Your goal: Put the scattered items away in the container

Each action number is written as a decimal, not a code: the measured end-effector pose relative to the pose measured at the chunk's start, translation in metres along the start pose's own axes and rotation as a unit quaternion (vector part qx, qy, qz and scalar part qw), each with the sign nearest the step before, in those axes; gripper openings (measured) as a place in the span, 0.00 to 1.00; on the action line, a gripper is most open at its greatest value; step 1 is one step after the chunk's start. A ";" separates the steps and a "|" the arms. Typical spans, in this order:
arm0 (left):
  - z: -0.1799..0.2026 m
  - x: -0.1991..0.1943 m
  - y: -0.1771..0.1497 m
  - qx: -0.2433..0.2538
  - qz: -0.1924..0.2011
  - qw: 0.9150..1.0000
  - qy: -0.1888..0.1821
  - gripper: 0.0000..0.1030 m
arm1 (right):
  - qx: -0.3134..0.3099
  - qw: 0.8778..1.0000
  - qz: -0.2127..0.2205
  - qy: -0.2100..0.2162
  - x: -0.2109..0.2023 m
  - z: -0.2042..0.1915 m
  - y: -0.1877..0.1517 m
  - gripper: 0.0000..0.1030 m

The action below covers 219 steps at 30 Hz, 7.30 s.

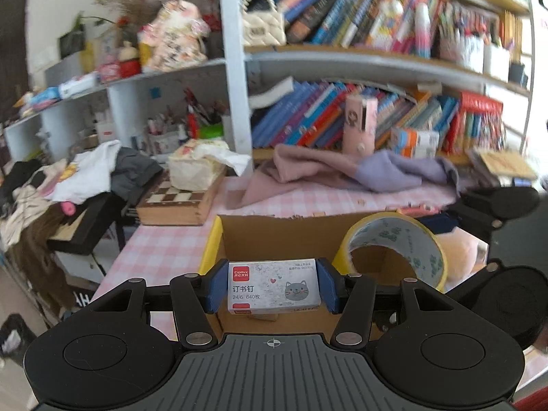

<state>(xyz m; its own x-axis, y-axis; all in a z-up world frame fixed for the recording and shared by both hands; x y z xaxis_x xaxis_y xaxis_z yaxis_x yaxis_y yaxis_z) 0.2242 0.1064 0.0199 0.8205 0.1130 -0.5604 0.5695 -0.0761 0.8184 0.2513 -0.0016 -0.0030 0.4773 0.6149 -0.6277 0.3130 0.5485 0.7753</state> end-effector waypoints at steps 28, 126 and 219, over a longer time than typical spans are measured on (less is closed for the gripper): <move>0.013 0.095 -0.028 0.133 -0.144 0.981 0.006 0.78 | -0.093 0.978 -0.175 0.068 0.094 -0.012 -0.015 0.86; 0.083 -0.099 -0.148 0.004 -0.128 0.990 -0.066 1.00 | 0.188 0.957 -0.065 -0.211 -0.159 -0.087 -0.180 1.00; 0.284 0.172 0.016 -0.035 -0.197 0.979 -0.039 0.66 | 0.176 0.981 -0.058 -0.059 -0.042 0.267 -0.215 0.43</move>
<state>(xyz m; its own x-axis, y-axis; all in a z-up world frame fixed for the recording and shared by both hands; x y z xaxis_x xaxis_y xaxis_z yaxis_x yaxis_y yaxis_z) 0.3882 -0.1569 -0.0994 0.5412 0.0429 -0.8398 0.8396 0.0271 0.5425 0.3834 -0.2965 -0.1248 0.5066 0.4792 -0.7167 0.6254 0.3680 0.6881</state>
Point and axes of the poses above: each gripper's, at about its wrist camera, not at the fingertips, and x roughly the way its jaws point, z to its right, y to its top, the point moved 5 cm from there along x, roughly the way its jaws point, and after that the axes turned 7 degrees about y, right-handed, at the moved point
